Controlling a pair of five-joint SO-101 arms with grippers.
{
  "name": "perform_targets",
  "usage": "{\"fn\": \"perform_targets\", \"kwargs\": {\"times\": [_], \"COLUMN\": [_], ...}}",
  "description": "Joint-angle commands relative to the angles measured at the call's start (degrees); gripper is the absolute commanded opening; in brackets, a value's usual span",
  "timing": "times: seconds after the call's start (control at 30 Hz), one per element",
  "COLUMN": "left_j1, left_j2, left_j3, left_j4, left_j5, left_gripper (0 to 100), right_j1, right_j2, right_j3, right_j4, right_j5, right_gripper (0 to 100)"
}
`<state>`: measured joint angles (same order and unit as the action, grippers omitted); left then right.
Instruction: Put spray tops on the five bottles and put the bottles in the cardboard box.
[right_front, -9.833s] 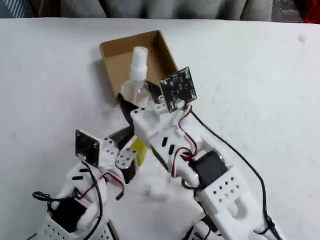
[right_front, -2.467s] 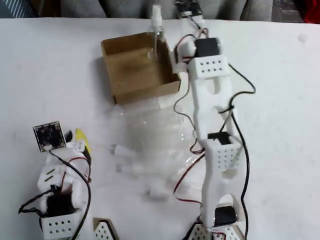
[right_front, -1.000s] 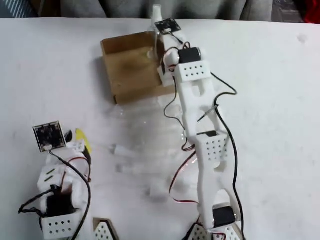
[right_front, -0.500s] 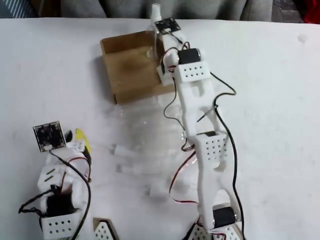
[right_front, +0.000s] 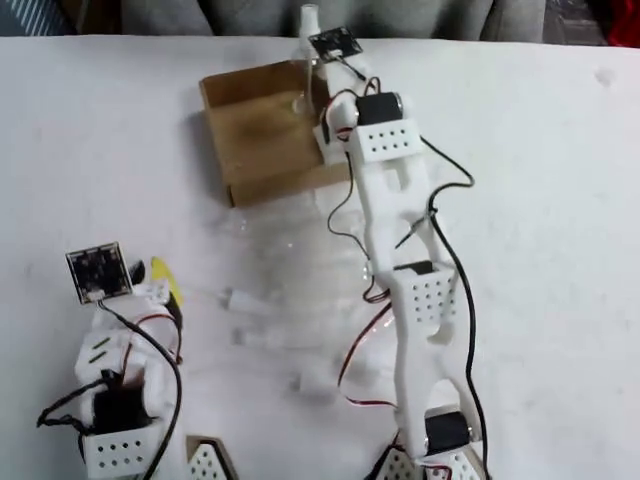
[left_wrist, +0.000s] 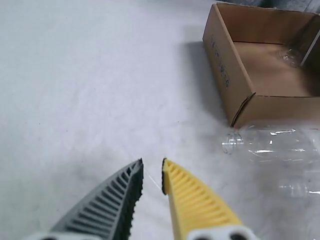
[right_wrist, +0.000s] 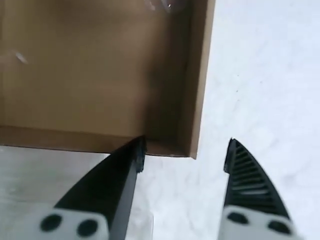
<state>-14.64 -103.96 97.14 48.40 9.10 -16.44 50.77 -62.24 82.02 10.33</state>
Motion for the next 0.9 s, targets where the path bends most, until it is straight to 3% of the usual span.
{"fn": "perform_targets", "kwargs": {"times": [0.0,0.87], "left_j1": [0.7,0.4], "left_j2": [-0.7,-0.7], "left_j3": [-0.2,-0.2], "left_j4": [-1.9,-2.0], "left_j5": [-0.8,-0.8], "left_gripper": [7,7], "right_j1": [0.5,0.6], "right_j2": [-6.4,9.6], "right_j3": [-1.0,-1.0], "right_j4": [-1.2,-11.4], "right_j5": [-0.6,-0.2], "right_gripper": [20.8,20.7]}}
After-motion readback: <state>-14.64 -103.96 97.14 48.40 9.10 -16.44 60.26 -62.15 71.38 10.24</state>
